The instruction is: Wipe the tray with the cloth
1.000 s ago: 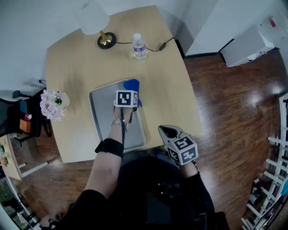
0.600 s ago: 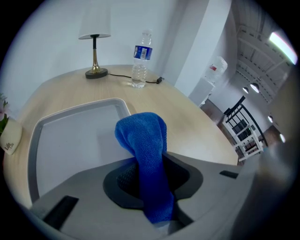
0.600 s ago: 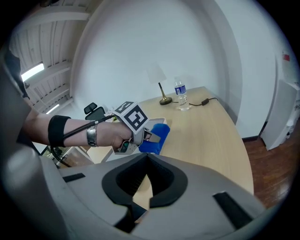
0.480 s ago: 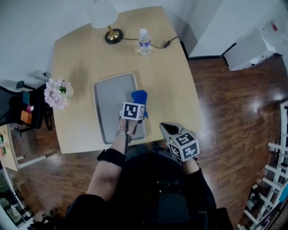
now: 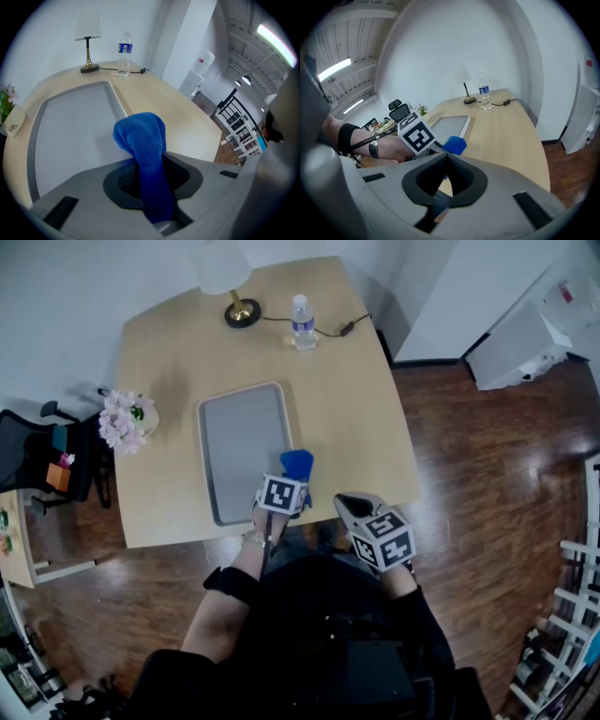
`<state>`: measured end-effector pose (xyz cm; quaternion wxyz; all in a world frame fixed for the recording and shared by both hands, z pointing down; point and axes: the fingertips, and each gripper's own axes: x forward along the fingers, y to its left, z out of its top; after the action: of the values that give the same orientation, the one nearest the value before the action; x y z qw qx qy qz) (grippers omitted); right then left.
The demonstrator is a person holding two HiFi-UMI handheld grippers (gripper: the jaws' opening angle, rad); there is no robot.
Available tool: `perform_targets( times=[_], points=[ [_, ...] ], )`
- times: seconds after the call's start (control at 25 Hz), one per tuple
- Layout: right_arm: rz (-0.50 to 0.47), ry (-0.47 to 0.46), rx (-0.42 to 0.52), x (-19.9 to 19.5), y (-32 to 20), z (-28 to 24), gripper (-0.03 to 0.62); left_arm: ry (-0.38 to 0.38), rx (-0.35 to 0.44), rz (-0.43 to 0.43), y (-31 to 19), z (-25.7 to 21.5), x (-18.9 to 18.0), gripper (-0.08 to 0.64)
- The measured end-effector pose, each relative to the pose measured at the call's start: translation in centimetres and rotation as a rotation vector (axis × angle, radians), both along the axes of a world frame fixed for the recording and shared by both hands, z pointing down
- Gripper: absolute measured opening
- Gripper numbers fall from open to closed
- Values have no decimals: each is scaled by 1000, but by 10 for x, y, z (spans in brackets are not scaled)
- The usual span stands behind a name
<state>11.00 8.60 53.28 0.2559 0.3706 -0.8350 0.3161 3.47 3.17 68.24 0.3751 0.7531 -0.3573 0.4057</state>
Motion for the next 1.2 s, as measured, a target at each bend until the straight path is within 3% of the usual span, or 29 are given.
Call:
perform_targets(
  times=[0.28,0.48,0.64,0.76,0.92,1.2],
  points=[
    [-23,9,9,0,21,3,6,-7,15,19,46,3,4,107],
    [-22,10,15,6,27,2,6,-56,25,22,51,7,0,107],
    [-10,5,9,11,27,2,6,-17,31,2,52,0,-1,104],
    [-10,-11,1,8,23,5,6,6,83,-19,44,-21,-13,104],
    [-31,-27,-16,-8,8,11,6,19,161,-66,18,-51,-47,103],
    [-65,-28,-33,-53,-31,9,6,-43,214,-143,-63,-67,-161,103]
  ],
)
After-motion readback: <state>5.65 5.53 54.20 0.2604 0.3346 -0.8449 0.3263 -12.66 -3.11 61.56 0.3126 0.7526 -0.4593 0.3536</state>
